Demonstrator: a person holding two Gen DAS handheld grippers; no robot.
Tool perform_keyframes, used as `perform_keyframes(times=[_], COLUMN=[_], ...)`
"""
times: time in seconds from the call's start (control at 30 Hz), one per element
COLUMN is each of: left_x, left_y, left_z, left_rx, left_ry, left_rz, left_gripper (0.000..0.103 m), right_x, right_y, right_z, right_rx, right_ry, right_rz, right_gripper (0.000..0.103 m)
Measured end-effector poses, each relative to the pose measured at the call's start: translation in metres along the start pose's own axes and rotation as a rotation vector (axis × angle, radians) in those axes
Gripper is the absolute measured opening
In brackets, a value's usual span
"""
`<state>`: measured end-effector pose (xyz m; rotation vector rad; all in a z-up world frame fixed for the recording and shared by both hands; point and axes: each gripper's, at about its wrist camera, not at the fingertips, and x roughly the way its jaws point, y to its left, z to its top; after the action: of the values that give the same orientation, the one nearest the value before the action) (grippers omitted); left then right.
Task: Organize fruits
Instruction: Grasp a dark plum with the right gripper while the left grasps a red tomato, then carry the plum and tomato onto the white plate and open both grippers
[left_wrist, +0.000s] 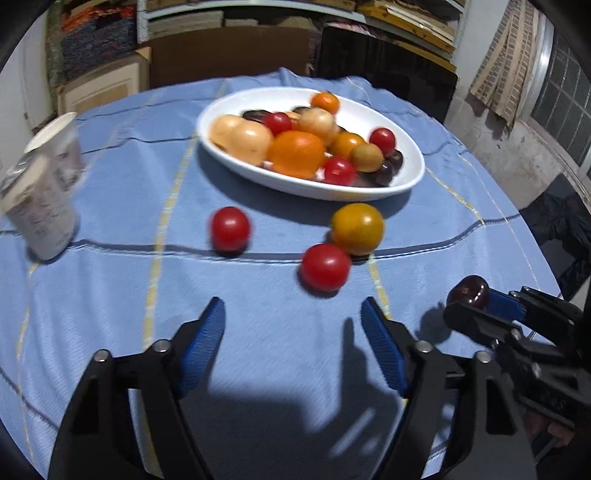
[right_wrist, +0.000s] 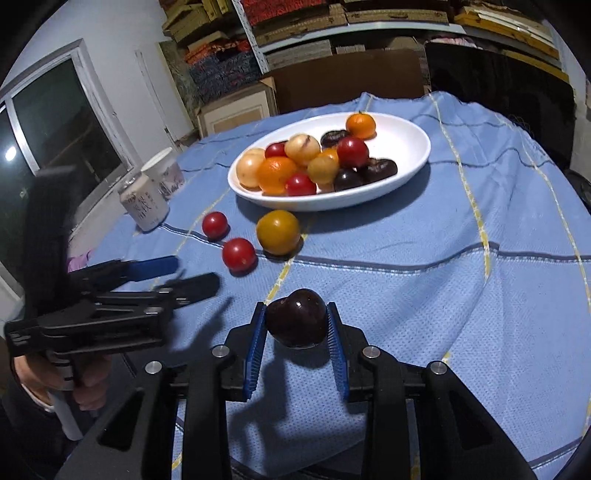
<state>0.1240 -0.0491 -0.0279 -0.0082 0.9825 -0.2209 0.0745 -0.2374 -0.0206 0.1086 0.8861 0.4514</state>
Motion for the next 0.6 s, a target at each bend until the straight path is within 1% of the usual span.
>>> perform_keyframes(times=[0.03, 0.07, 0.17, 0.2, 0.23, 0.3, 0.33, 0.47, 0.6], left_x=[0.005, 0.007, 0.013, 0.016, 0.017, 0.02, 0.021, 0.018, -0.001], left_y=[-0.002, -0.007, -0.017, -0.019, -0.022, -0.026, -0.026, -0.021, -0.012], left_z=[0.002, 0.005, 0.011, 0.013, 0.015, 0.019, 0.021, 0.019, 0.008], left_rx=[-0.002, 0.005, 0.025, 0.033, 0.042, 0.056, 0.058, 0.037, 0.025], left_ry=[0.015, 0.001, 0.007, 0.01, 0.007, 0.006, 0.005, 0.01, -0.005], left_rz=[0.001, 0.022, 0.022, 0.019, 0.029, 0.038, 0.035, 0.024, 0.014], left_gripper=[0.066, 0.066, 0.065, 0.059, 0.05, 0.04, 0.031, 0.031, 0.031], right_x=[-0.001, -0.001, -0.003, -0.003, -0.003, -0.003, -0.002, -0.003, -0.004], right_y=[-0.001, -0.002, -0.004, -0.005, -0.005, -0.004, -0.004, -0.005, -0.003], right_z=[0.0, 0.0, 0.002, 0.002, 0.002, 0.002, 0.001, 0.001, 0.001], right_rx=[0.002, 0.003, 0.008, 0.009, 0.008, 0.006, 0.005, 0.007, 0.001], right_ry=[-0.001, -0.002, -0.008, -0.008, -0.007, -0.005, -0.004, -0.006, -0.014], right_rz=[0.002, -0.001, -0.006, -0.005, -0.004, -0.002, -0.003, -0.01, -0.014], right_gripper=[0.032, 0.032, 0.032, 0.032, 0.032, 0.032, 0.032, 0.032, 0.032])
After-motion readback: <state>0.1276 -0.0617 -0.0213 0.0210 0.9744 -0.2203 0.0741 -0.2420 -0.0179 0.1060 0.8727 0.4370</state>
